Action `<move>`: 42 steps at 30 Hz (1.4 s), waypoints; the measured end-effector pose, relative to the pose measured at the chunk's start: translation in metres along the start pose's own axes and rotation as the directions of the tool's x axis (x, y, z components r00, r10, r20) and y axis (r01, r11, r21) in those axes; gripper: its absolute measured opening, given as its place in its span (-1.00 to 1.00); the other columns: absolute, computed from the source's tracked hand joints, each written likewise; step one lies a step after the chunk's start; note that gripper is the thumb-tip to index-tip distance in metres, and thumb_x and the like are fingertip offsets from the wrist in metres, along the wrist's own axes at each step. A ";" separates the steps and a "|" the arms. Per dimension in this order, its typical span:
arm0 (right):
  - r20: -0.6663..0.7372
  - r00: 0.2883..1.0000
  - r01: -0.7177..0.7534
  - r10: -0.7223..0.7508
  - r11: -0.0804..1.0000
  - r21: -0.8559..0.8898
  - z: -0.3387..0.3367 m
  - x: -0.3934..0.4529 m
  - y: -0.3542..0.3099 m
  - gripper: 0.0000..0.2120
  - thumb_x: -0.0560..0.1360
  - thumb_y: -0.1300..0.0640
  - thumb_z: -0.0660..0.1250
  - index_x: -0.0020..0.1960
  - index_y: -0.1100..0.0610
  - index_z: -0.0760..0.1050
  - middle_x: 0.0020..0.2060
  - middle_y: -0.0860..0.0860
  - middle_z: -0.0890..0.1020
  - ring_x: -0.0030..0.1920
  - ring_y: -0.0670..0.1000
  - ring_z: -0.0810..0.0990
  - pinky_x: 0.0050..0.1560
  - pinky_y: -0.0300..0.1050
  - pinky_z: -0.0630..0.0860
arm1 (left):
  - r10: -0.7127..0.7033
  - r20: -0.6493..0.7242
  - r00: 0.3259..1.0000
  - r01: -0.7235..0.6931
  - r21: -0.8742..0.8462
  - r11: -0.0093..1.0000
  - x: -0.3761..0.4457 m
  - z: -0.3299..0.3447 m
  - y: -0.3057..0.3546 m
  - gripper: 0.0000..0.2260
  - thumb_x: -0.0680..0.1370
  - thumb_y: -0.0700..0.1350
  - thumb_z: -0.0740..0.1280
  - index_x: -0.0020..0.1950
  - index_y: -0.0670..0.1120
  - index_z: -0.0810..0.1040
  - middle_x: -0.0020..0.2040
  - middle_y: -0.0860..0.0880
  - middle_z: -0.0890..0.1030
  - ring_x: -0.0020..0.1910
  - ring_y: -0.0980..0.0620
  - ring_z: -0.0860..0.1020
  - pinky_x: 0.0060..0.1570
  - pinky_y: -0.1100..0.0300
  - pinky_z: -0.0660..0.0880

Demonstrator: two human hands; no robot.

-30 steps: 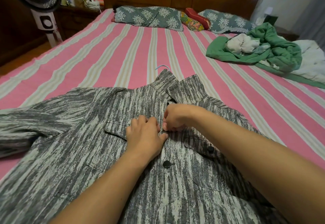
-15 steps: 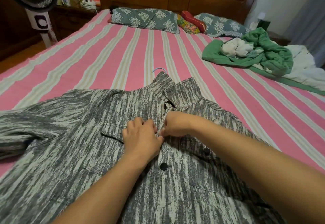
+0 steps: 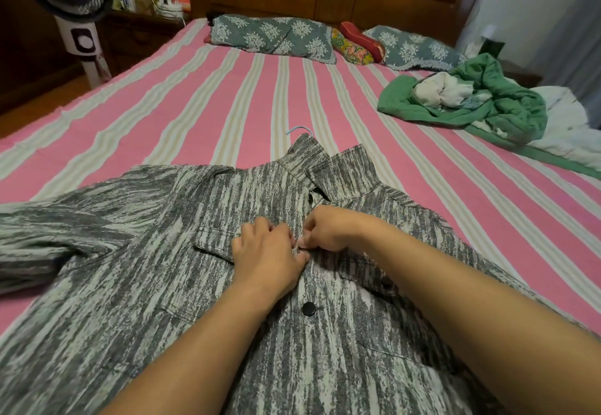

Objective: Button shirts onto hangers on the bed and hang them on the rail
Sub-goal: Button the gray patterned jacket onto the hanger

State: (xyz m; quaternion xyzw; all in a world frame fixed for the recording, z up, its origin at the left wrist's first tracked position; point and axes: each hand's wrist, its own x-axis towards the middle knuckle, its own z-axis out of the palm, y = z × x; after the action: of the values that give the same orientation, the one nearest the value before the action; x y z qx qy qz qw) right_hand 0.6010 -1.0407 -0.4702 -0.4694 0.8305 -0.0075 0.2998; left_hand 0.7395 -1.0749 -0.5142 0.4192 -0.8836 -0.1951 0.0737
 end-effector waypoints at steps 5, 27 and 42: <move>0.126 0.983 -0.126 0.133 0.990 -0.064 -0.008 0.020 -0.013 -0.72 0.66 0.05 0.29 0.05 0.29 0.54 -0.21 0.07 0.55 -0.41 -0.05 0.46 -0.42 -0.24 0.46 | -0.008 -0.034 0.999 0.007 -0.036 0.999 0.000 0.001 0.001 -0.64 0.54 0.25 0.37 0.22 0.10 0.46 0.30 0.00 0.40 0.33 -0.05 0.30 0.37 -0.03 0.24; 0.549 0.833 -0.417 0.074 0.737 0.532 -0.027 0.030 0.027 -0.78 0.62 0.19 0.26 -0.21 0.14 0.44 -0.45 -0.08 0.40 -0.55 -0.15 0.28 -0.58 -0.34 0.24 | -0.014 -0.068 0.998 0.010 -0.060 0.998 -0.003 0.002 0.003 -0.64 0.55 0.25 0.35 0.24 0.09 0.50 0.29 0.02 0.41 0.32 -0.02 0.30 0.38 -0.01 0.23; -0.374 0.906 0.295 -0.197 0.929 0.225 0.043 -0.046 0.068 -0.90 0.60 0.03 0.35 0.09 -0.05 0.60 -0.05 -0.18 0.58 -0.06 -0.21 0.56 -0.04 -0.27 0.50 | 0.214 -0.028 0.976 -0.216 -0.158 0.964 0.005 0.001 0.005 -0.85 0.62 -0.04 0.36 0.15 0.06 0.65 0.00 0.18 0.51 0.03 0.16 0.48 0.17 0.27 0.40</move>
State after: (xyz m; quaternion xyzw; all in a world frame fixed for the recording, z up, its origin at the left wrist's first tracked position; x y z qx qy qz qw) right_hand 0.5877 -0.9546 -0.5029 -0.5162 0.7941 -0.2436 0.2087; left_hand 0.7327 -1.0752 -0.5133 0.3145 -0.9051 -0.2538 0.1324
